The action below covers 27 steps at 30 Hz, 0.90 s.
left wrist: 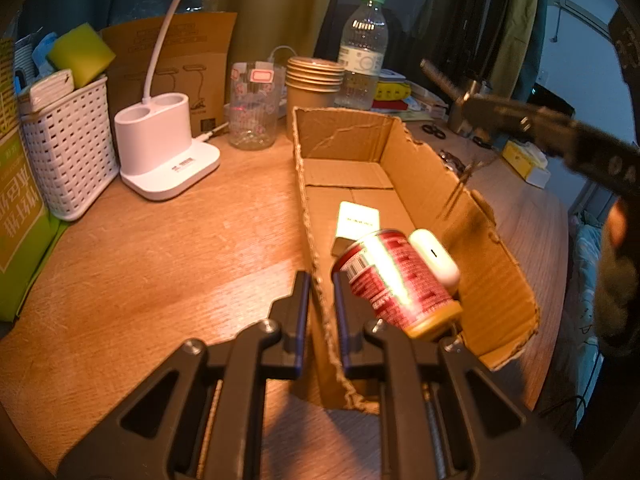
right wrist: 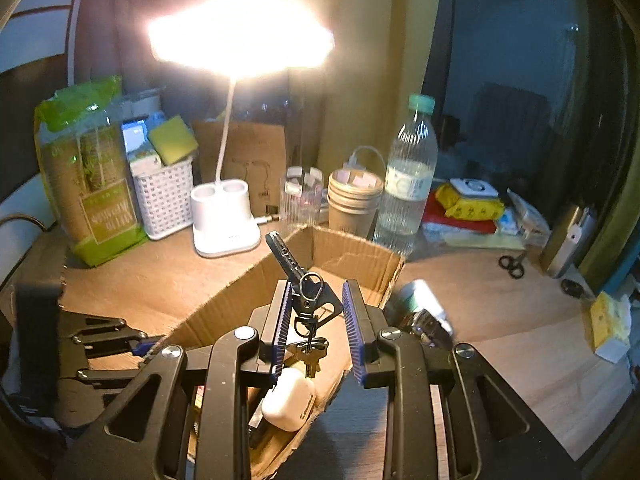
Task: Organize rigid objects
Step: 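Lift the keys with the right tool and carry them over the box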
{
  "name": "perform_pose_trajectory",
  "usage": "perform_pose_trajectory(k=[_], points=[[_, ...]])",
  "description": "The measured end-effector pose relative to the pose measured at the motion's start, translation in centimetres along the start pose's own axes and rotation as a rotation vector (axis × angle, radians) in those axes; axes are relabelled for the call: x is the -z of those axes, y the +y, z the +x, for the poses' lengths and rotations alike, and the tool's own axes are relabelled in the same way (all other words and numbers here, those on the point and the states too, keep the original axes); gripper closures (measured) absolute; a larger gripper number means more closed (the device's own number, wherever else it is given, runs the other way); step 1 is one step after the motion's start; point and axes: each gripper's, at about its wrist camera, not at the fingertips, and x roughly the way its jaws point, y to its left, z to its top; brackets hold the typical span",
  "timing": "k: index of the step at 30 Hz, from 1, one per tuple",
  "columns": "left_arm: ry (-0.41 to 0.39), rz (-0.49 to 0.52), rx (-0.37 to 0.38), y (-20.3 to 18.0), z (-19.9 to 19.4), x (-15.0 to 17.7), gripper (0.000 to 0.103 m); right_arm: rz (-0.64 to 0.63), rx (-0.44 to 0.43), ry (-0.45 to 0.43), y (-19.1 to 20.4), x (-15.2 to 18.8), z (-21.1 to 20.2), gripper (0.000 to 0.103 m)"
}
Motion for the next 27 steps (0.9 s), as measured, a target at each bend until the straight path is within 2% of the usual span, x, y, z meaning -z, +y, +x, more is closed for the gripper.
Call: perform_pose_trajectory(k=[14,27], points=[[0.0,0.0,0.0,0.0,0.0,0.0,0.089,0.031,-0.002,0.091,-0.6,1.9,3.8,0.075],[0.0,0.0,0.0,0.0,0.0,0.0,0.089,0.031,-0.003,0.144,-0.5,2.8,5.2,0.075]])
